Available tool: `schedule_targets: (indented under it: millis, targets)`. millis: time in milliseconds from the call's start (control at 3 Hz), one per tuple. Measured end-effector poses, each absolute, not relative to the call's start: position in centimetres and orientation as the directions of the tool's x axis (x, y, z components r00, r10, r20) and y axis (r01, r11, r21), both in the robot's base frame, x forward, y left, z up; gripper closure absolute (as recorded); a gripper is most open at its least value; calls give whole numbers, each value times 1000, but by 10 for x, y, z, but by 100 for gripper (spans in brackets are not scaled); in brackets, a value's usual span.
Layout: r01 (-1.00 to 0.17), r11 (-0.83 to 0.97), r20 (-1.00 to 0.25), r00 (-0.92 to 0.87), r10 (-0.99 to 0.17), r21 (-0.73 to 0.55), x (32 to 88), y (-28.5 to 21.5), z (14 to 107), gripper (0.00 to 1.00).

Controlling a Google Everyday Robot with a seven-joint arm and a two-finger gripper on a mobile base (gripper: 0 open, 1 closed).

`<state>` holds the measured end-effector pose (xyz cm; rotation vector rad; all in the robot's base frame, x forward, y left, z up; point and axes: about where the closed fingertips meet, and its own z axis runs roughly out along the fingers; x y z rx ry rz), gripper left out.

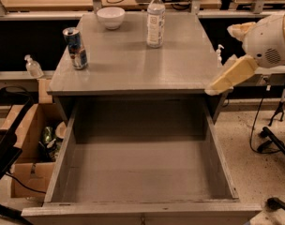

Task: Place blue plastic bottle into top drawer

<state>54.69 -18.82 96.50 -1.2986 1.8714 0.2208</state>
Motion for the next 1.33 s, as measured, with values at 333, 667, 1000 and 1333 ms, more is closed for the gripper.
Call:
schedule_targets:
  millis: [333, 667, 1000, 1333]
  targets:
    - [-810, 482, -832, 12, -555, -333, 566, -164, 975, 0]
    - [-722, 562, -866, 104, -489, -404, 591, -157, 1004, 0]
    - [-665, 613, -869, 115, -482, -427, 606, -165, 1016, 0]
    - [-665, 616, -873, 115, -474, -422, 608, -163, 1016, 0]
